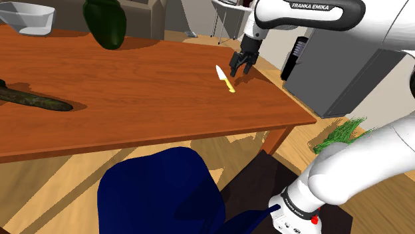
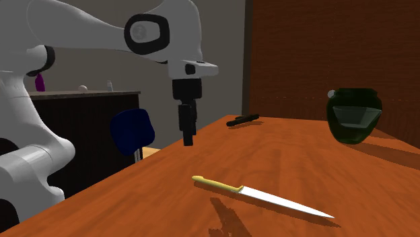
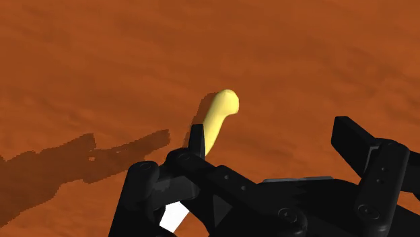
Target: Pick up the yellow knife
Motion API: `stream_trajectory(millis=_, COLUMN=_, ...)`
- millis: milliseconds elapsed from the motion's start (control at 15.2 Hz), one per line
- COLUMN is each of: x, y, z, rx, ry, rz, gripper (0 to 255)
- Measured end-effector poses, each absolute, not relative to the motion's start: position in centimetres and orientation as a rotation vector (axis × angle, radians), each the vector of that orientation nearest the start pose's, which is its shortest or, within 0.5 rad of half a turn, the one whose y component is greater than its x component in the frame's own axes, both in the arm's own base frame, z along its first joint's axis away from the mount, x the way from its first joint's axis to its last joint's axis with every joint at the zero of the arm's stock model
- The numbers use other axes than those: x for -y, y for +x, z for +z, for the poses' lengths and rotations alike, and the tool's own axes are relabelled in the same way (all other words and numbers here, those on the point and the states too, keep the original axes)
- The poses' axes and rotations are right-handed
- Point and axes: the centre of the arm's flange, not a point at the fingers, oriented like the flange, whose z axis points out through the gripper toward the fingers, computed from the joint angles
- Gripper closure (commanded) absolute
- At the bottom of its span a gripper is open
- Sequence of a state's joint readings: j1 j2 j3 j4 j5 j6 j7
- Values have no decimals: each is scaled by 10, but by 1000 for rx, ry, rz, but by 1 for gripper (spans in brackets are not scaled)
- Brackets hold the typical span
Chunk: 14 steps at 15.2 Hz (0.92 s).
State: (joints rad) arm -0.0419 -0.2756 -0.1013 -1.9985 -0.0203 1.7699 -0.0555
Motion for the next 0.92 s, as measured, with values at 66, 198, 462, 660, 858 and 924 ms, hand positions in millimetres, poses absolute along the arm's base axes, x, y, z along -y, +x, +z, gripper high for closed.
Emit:
stream_trajectory(millis=66, x=84, y=487, z=576, rx=-128, ry=-3138, rz=-58, gripper=0)
stream_trajectory(millis=198, x=98, y=510, z=564, rx=-130, ry=-3142, rz=-26, gripper=0)
stream_trajectory(millis=462, x=127, y=554, z=549, rx=-133, ry=-3150, rz=35, gripper=0)
stream_trajectory(millis=660, x=147, y=587, z=539, rx=-136, ry=-3154, rz=82, gripper=0)
stream_trajectory(millis=858, x=159, y=599, z=524, rx=-136, ry=-3157, rz=100, gripper=0)
stream_trajectory(millis=924, x=160, y=601, z=519, rx=-136, ry=-3157, rz=101, gripper=0)
